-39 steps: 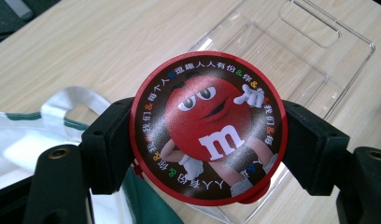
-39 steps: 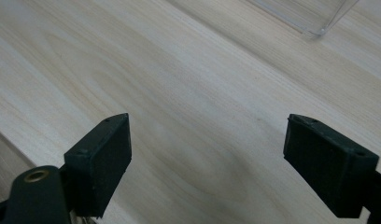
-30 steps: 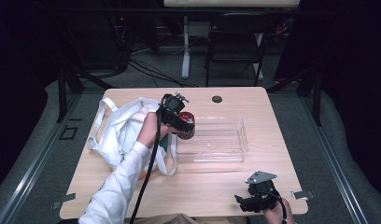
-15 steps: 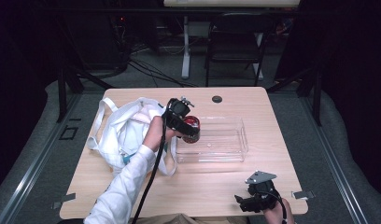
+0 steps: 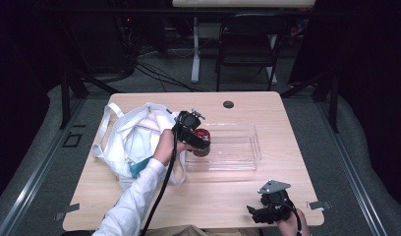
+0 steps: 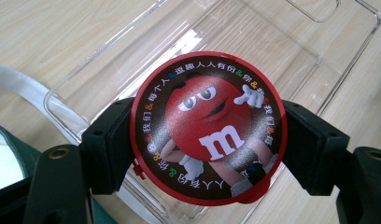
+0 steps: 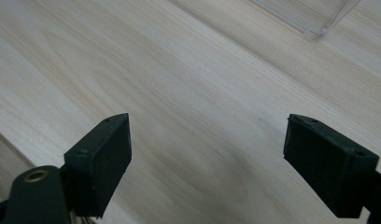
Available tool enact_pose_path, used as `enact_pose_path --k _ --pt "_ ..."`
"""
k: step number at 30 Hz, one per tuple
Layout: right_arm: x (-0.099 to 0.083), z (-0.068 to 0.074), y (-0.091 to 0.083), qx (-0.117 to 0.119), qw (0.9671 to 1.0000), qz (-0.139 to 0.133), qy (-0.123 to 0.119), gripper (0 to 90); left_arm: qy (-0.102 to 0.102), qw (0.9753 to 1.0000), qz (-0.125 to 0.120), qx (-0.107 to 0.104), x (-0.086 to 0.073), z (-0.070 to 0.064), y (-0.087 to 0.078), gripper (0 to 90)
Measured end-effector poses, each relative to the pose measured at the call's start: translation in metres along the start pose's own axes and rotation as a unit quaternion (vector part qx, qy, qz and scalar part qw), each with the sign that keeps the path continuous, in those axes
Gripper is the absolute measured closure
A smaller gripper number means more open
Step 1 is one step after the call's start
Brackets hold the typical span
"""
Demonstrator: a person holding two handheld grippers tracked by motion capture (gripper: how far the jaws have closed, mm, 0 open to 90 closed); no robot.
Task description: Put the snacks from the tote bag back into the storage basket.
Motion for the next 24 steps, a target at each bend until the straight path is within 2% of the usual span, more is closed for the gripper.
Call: enact_pose_path --k 8,10,17,24 --pt "0.000 0.000 0.000 -0.002 1.0000 -0.002 -0.001 14.7 -0.005 0.9999 0.001 0.012 -0.008 -0.002 0.003 26.1" --pt "0.000 0.000 0.000 -0.002 1.0000 -0.002 -0.001 14.7 -0.011 0.9999 0.001 0.009 -0.011 -0.002 0.004 26.1" --pt "0.000 0.000 0.000 -0.001 1.0000 -0.004 -0.001 14.7 -0.008 0.9998 0.015 0.014 -0.019 -0.003 0.010 26.1" --pt "0.000 0.001 0.000 0.001 1.0000 -0.004 0.001 14.7 -0.019 0.9995 0.014 0.019 -0.025 -0.005 0.015 26.1"
Point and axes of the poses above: each handheld gripper's, and its own axes: y roughly forward along the jaws, x roughly out of its top, z roughly to its left, the point moved 2 cm from there along y, roughly forward along the jaws, and after that the axes turned 13 degrees about -z, right-handed, at the moved point
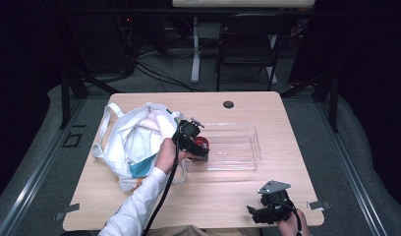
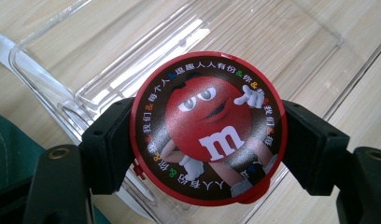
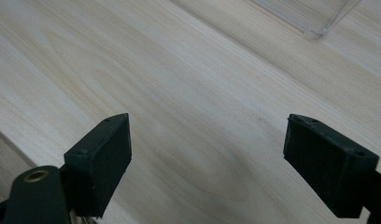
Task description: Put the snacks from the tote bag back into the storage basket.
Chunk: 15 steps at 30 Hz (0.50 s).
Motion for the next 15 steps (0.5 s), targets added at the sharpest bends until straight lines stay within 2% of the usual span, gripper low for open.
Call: enact_pose_path --k 5,10,15 --pt "0.0000 -0.0003 0.0000 -0.001 1.0000 0.001 -0.001 14.7 0.004 0.9999 0.011 0.004 -0.0048 0.0012 0.0016 26.1" --pt "0.0001 0.0001 0.0003 -0.001 1.0000 0.000 0.000 14.7 -0.002 0.9999 0.012 0.004 -0.0077 0.0015 0.0033 26.1" --pt "0.0001 -0.0002 -0.0001 -0.001 1.0000 0.003 0.000 14.7 0.002 0.9998 0.016 0.006 -0.0090 0.0012 0.0053 26.1"
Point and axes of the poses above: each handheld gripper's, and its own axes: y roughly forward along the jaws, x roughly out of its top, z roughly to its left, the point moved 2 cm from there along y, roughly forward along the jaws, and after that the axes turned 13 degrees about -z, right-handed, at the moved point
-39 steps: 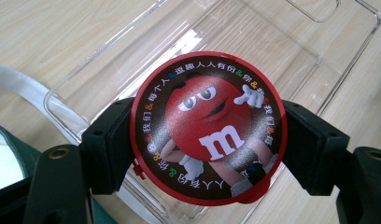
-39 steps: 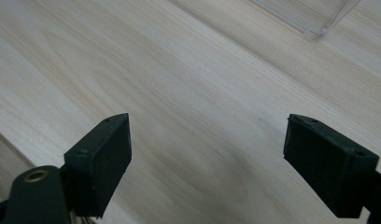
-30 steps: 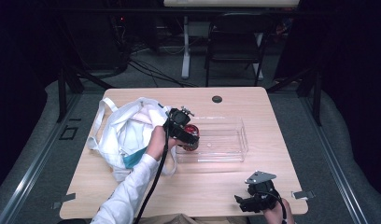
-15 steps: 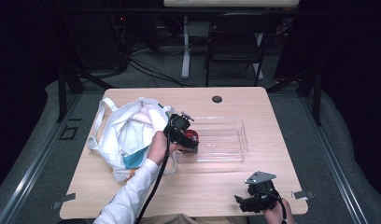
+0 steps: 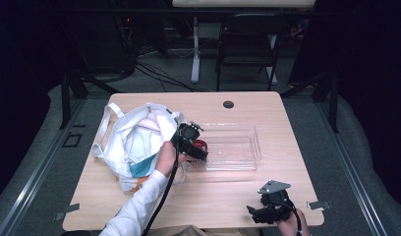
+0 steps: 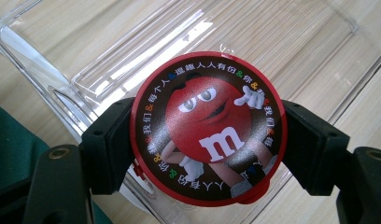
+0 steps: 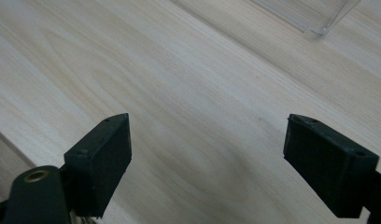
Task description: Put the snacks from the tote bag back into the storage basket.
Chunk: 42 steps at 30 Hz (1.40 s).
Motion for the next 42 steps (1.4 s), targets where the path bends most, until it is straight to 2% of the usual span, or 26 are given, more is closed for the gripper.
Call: enact_pose_path --k 24,42 --pt "0.000 0.000 0.000 0.000 1.0000 0.001 -0.001 14.7 0.009 0.9997 0.021 0.006 -0.006 -0.003 0.011 26.0" --pt "0.000 0.000 0.000 -0.001 1.0000 0.001 -0.001 14.7 0.008 0.9997 0.023 0.002 -0.006 -0.002 0.010 25.6"
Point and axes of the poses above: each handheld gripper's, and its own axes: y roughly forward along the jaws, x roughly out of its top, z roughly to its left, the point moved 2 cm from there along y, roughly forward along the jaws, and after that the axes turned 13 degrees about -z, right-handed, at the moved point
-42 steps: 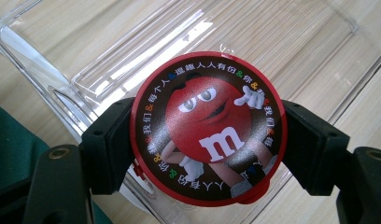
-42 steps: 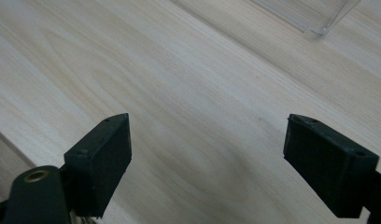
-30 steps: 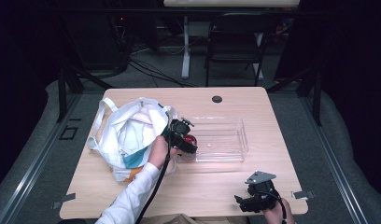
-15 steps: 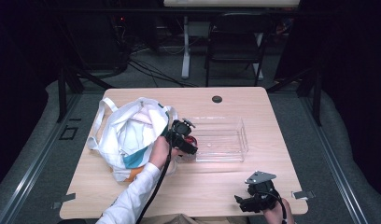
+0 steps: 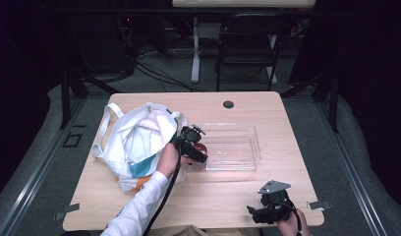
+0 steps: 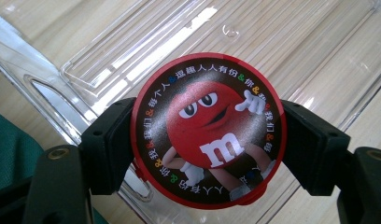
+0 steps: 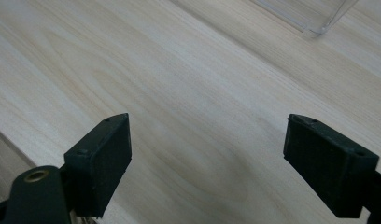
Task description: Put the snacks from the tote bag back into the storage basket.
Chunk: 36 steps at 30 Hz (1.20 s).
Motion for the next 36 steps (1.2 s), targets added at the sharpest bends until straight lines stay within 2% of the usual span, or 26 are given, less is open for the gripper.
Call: enact_pose_path --k 3,7,10,11,16,21,28,36 --pt "0.000 0.000 0.000 0.000 1.0000 0.000 0.000 14.7 -0.008 0.9999 -0.012 -0.004 0.003 0.002 -0.004 24.9" --pt "0.000 0.000 0.000 0.000 1.0000 -0.001 0.000 14.7 -0.005 0.9999 -0.013 -0.002 0.008 0.004 -0.010 22.5" --pt "0.000 0.000 0.001 0.001 1.0000 -0.003 0.002 14.7 -0.004 0.9997 -0.023 -0.002 0.013 0.005 -0.016 21.0" --pt "0.000 0.000 0.001 0.002 1.0000 -0.004 0.002 14.7 -0.013 0.9994 -0.032 -0.003 0.015 0.005 -0.018 20.6" --pt "0.001 -0.001 0.001 0.001 1.0000 -0.003 0.001 14.7 -0.005 0.9991 -0.041 0.001 0.020 0.010 -0.031 17.6" --pt "0.001 0.000 0.003 0.005 1.0000 -0.005 0.003 14.7 -0.009 0.9988 -0.049 0.002 0.020 0.016 -0.043 15.1" --pt "0.001 0.000 0.000 0.003 1.0000 -0.005 0.003 14.7 -0.004 0.9982 -0.058 0.013 0.021 0.025 -0.060 13.8" --pt "-0.001 0.000 -0.002 0.003 1.0000 -0.003 0.002 14.7 -0.002 0.9968 -0.071 0.037 0.020 0.032 -0.083 9.1"
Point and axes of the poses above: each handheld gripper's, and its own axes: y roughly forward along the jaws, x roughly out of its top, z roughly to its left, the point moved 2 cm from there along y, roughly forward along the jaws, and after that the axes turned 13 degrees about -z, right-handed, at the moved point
